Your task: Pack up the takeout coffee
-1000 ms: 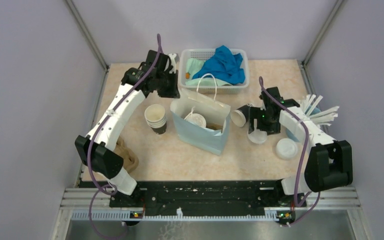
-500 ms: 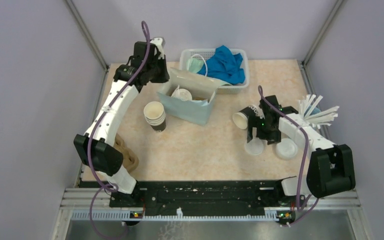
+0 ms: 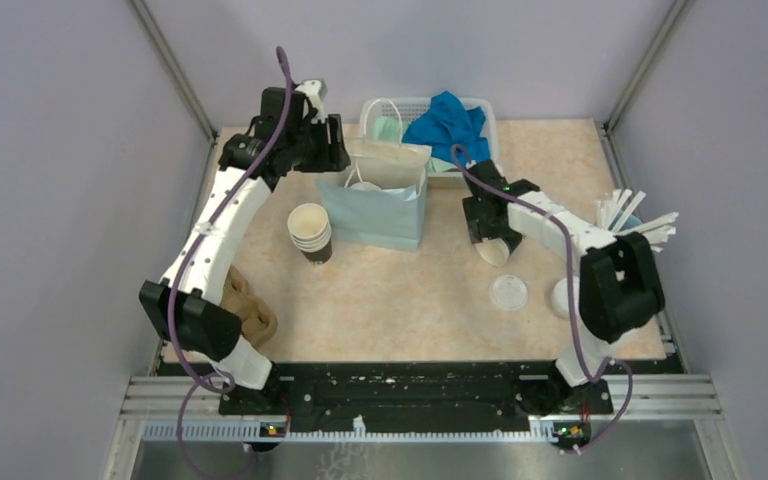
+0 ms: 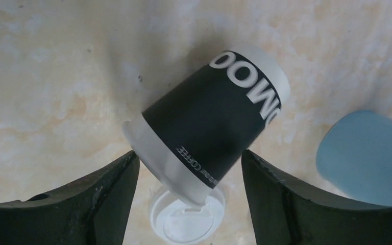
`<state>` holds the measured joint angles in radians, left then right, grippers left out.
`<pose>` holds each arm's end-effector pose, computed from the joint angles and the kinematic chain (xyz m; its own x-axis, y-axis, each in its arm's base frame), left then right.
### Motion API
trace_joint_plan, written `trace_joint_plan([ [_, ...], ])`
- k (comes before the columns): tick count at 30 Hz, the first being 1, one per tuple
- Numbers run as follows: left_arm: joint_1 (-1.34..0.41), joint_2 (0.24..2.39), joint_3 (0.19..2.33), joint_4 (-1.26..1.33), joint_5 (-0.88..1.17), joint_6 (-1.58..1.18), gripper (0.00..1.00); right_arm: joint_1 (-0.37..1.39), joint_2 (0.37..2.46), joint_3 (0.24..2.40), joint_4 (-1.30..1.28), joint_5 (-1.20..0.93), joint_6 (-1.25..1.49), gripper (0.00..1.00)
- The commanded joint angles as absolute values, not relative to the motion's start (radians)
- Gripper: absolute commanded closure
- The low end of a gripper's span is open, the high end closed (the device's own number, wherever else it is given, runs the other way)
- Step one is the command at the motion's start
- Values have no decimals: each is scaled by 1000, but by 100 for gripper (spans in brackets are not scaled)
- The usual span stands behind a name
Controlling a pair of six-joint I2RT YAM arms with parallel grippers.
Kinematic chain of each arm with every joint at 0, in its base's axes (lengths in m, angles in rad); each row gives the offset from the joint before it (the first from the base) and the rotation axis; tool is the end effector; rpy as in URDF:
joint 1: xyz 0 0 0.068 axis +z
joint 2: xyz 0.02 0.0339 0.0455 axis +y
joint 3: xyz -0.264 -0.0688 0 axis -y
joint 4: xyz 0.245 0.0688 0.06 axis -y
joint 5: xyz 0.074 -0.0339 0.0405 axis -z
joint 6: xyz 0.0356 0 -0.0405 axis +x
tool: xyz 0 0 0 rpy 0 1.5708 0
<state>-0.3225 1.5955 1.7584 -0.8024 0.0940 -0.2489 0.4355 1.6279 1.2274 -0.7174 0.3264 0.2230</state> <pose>0.3274 -0.1129 0.4110 -0.6439 -0.0434 -0.7639 0.2356 0.9386 -0.2520 0.3051 0.1294 0.2399 -0.8553 -0.1669 -0.4905 -0.0853 0.9791 -0.1844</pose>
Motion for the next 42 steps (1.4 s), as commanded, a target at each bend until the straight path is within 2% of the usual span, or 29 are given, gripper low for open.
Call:
trace_joint_plan([
  [1, -323, 1462, 1830, -859, 113, -259, 34, 516, 1749, 1321, -706, 657, 122, 32],
  [4, -324, 1395, 1819, -908, 101, -255, 33, 539, 1788, 1330, -710, 719, 91, 48],
  [8, -324, 1305, 1791, -948, 97, -273, 33, 541, 1767, 1332, -731, 667, 104, 89],
  [10, -324, 1272, 1791, -964, 98, -291, 32, 547, 1746, 1382, -821, 614, 147, 100],
  [11, -324, 1258, 1795, -968, 106, -299, 31, 549, 1718, 1406, -869, 564, 175, 100],
  [15, -324, 1224, 1791, -970, 178, -353, 29, 534, 1605, 1426, -971, 33, 264, 100],
  [18, -324, 1194, 1721, -940, 284, -412, 26, 535, 1543, 1324, -977, -233, 323, 100],
  [21, -324, 1172, 1636, -903, 407, -468, 23, 543, 1475, 1211, -919, -350, 388, 100],
  [27, -340, 1113, 1448, -802, 558, -571, 21, 588, 1455, 1131, -885, -321, 412, 100],
  [29, -365, 1099, 1404, -782, 550, -591, 21, 625, 1460, 1140, -898, -280, 412, 93],
  [34, -451, 1106, 1388, -786, 493, -607, 21, 619, 1409, 1207, -998, -187, 399, 44],
  [36, -492, 1111, 1387, -786, 460, -616, 21, 569, 1363, 1240, -1046, -159, 374, 30],
  [39, -540, 1118, 1388, -786, 420, -630, 21, 401, 1289, 1217, -1094, -106, 340, 21],
  [42, -571, 1118, 1385, -779, 389, -639, 21, 269, 1295, 1109, -1034, -40, 302, 15],
])
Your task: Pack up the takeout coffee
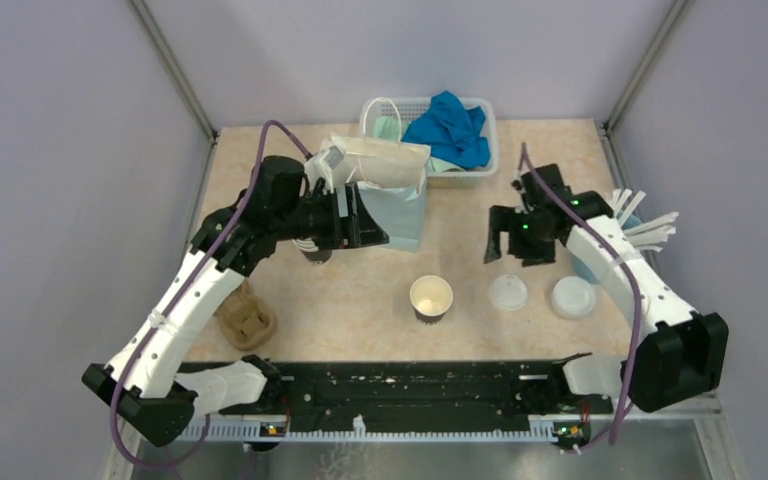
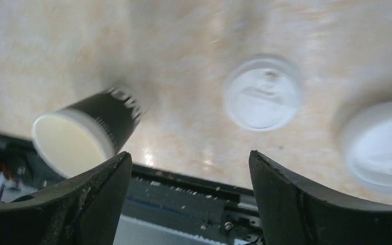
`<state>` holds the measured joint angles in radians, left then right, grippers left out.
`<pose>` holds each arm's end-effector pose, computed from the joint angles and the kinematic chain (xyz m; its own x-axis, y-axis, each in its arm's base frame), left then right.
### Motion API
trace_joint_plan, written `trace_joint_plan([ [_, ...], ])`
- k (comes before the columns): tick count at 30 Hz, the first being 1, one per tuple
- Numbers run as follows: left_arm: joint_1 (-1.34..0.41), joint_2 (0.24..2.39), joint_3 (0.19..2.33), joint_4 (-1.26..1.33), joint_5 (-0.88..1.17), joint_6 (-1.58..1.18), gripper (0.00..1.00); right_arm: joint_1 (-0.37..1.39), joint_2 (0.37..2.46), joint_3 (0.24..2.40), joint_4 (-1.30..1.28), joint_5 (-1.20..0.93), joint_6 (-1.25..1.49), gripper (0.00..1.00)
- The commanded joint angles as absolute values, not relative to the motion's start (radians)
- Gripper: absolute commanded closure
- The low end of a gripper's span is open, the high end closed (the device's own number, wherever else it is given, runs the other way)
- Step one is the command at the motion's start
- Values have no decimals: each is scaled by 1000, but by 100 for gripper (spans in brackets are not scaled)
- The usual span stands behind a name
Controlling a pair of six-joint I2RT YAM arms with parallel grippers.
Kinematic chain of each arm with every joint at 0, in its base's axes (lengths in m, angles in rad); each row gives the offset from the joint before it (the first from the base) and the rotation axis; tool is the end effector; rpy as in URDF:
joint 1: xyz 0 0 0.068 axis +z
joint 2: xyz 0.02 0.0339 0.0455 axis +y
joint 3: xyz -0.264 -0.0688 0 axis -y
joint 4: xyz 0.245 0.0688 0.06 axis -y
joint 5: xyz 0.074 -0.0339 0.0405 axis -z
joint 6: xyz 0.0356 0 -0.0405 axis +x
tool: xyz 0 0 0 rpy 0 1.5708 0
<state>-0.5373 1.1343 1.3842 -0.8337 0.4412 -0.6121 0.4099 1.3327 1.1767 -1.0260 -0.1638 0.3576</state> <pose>0.1808 -0.1254 0.4129 -0.8294 -0.1107 -0.5476 0.3572 0.6486 -0.6721 0.2274 0.1051 0.2903 -0.9525 -0.0373 -0.3023 -0.1243 0.9536 0.2740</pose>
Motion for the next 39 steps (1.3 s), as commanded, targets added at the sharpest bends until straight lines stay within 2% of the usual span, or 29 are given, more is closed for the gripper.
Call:
trace_joint_plan([
  [1, -575, 1121, 1384, -778, 388, -640, 21, 266, 1325, 1081, -1007, -16, 299, 13],
  [3, -581, 1125, 1386, -776, 392, -640, 21, 265, 1402, 1050, -956, 7, 303, 5],
  [5, -584, 1130, 1395, -782, 395, -635, 21, 264, 1454, 1025, -908, 50, 312, 1],
  [24, -587, 1119, 1391, -811, 383, -617, 19, 295, 1583, 983, -812, 68, 318, 3],
  [28, -586, 1130, 1396, -805, 392, -612, 19, 311, 1604, 974, -808, 102, 328, 7],
  [35, -586, 1126, 1395, -811, 394, -606, 20, 312, 1603, 973, -810, 110, 337, 21],
  [39, -586, 1124, 1395, -821, 390, -603, 19, 341, 1491, 1037, -884, 28, 313, 24],
])
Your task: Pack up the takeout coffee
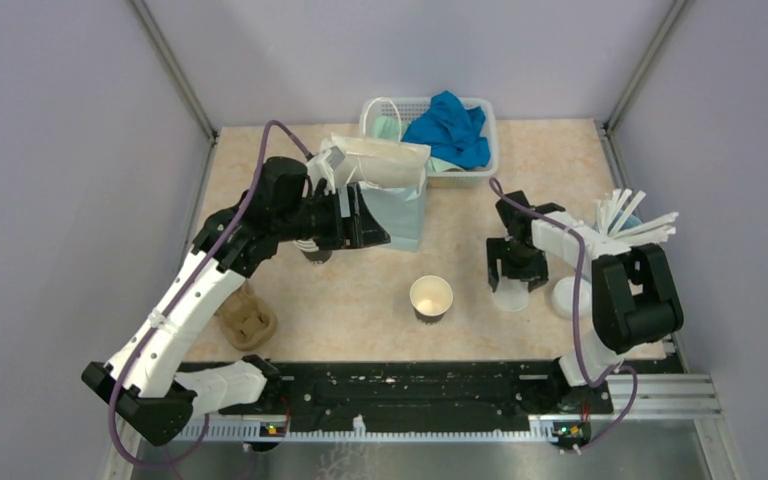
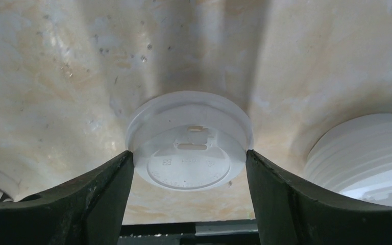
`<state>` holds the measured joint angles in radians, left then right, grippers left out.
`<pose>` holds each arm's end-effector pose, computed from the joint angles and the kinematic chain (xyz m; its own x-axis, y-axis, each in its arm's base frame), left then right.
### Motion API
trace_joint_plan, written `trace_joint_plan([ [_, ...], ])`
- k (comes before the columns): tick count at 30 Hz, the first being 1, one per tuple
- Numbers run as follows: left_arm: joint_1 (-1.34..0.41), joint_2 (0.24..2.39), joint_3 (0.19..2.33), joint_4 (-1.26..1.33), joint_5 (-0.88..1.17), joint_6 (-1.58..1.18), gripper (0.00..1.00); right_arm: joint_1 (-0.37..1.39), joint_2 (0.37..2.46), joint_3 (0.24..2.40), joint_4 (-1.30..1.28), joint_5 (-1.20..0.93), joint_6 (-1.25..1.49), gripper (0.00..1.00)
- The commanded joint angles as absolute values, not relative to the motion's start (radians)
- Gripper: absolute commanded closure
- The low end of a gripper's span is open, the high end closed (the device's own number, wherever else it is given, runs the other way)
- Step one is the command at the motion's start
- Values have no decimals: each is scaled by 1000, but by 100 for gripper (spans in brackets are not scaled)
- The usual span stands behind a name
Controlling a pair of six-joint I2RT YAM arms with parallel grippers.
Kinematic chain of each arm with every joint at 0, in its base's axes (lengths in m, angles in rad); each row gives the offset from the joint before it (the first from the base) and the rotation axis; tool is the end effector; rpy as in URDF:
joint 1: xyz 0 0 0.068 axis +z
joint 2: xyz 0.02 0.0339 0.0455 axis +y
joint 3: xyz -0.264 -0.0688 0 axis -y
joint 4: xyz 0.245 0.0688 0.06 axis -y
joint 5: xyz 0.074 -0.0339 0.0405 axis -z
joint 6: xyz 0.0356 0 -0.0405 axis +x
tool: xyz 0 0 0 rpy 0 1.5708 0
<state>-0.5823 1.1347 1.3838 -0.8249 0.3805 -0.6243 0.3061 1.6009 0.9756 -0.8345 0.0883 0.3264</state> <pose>0.1772 -0.1325 0.4130 -0.8195 -0.1102 -0.5623 0.3596 0.6652 -0.6544 0.2621 0.0795 0.1738 -0.9909 0.0218 -0.1330 0.0284 0.9985 -0.0475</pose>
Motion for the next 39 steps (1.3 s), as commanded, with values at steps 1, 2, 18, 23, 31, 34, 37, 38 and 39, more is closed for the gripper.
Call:
trace_joint_plan([
  [1, -586, 1123, 1390, -824, 389, -603, 19, 359, 1452, 1066, -911, 6, 311, 24],
  [2, -586, 1122, 1383, -825, 389, -602, 19, 386, 1416, 1098, -942, -32, 310, 24],
  [18, -590, 1104, 1242, -783, 415, -604, 19, 922, 1547, 1436, -1106, 95, 510, 24],
  [23, -589, 1083, 1225, -788, 409, -610, 19, 940, 1570, 1442, -1107, 109, 509, 24],
  [31, -589, 1071, 1218, -793, 400, -611, 19, 950, 1600, 1484, -1120, 114, 499, 23],
  [34, -590, 1074, 1217, -792, 400, -608, 19, 957, 1612, 1500, -1124, 109, 497, 23],
  [37, -590, 1079, 1219, -789, 404, -606, 19, 960, 1628, 1506, -1130, 107, 494, 22],
  [38, -589, 1081, 1220, -788, 405, -605, 19, 962, 1634, 1508, -1130, 107, 494, 22],
  [39, -589, 1082, 1222, -788, 406, -604, 19, 961, 1637, 1509, -1128, 106, 493, 22],
])
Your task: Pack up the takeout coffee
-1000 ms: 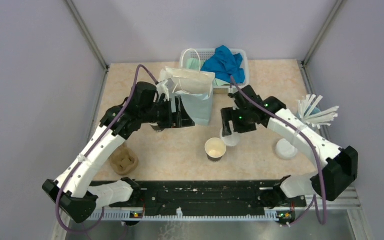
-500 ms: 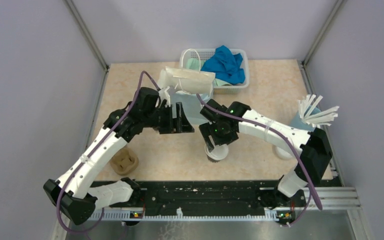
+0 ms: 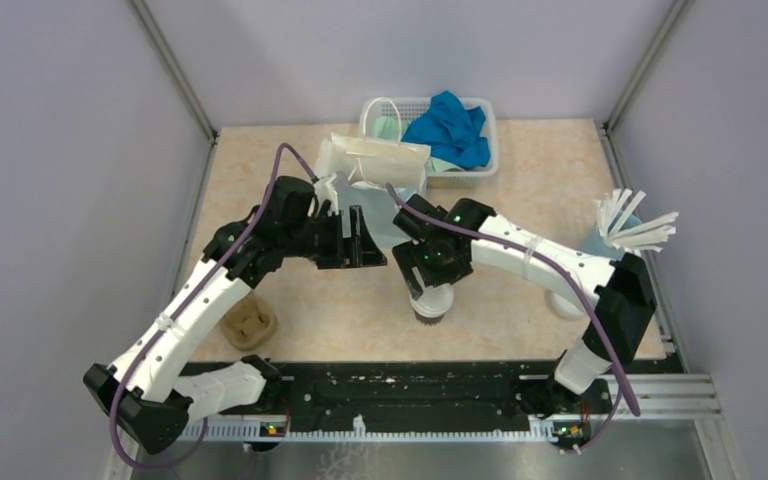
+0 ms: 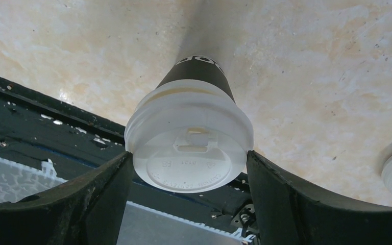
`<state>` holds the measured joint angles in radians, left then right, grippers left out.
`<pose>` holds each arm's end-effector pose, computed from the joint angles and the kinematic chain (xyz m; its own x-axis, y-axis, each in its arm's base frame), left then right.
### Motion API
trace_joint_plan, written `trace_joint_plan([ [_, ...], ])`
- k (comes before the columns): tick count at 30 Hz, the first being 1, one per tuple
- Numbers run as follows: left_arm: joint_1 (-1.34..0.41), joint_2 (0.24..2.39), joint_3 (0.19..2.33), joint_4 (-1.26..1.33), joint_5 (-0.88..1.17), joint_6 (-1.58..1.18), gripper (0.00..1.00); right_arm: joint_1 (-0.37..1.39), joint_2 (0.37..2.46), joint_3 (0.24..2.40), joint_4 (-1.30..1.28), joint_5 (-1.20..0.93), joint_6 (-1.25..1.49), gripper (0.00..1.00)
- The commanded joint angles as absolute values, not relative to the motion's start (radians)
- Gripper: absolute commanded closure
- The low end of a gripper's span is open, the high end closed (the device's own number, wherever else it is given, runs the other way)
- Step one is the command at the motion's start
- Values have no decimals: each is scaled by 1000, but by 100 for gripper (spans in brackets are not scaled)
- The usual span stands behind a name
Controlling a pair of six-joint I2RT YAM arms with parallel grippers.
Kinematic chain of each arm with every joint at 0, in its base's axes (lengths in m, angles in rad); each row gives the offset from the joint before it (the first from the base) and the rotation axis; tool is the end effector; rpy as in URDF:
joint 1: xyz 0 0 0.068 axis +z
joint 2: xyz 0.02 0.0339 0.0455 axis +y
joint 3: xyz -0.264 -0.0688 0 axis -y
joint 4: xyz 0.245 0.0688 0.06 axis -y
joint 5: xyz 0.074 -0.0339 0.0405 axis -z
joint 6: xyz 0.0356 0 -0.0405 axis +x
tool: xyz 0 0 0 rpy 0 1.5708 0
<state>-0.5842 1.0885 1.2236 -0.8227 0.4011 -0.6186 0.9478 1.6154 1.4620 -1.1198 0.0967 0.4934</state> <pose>0.1715 -0.1300 0.3721 -0.8717 -0.0636 -0.4859 0.3117 0.6931 -0.6500 0.1867 0.2539 0.2945 -0.8663 -0.3979 -0.3020 -0.4332 0.8995 0.0576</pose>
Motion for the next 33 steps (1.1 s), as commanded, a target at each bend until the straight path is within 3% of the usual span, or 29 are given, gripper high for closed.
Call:
trace_joint_plan([
  [1, -590, 1084, 1224, -788, 405, -602, 19, 962, 1642, 1511, -1126, 104, 492, 22],
  [6, -589, 1084, 1224, -797, 402, -595, 19, 962, 1657, 1522, -1117, 105, 489, 20],
  [11, -590, 1075, 1199, -799, 408, -605, 15, 961, 1662, 1572, -1137, 117, 499, 9],
  [16, -606, 1060, 1151, -778, 435, -647, 13, 884, 1543, 1562, -1175, 63, 503, 6],
  [18, -631, 1066, 1119, -740, 459, -681, 18, 789, 1431, 1459, -1104, -54, 476, 7],
  [22, -690, 1127, 1057, -627, 530, -756, 31, 526, 1217, 1102, -818, -490, 446, 14],
  [28, -713, 1194, 939, -420, 615, -896, 42, 362, 1191, 825, -578, -797, 447, 25],
  [30, -717, 1195, 881, -352, 604, -944, 42, 356, 1204, 779, -496, -849, 468, 26],
  [33, -719, 1196, 823, -286, 579, -982, 33, 351, 1220, 744, -435, -870, 476, 25],
])
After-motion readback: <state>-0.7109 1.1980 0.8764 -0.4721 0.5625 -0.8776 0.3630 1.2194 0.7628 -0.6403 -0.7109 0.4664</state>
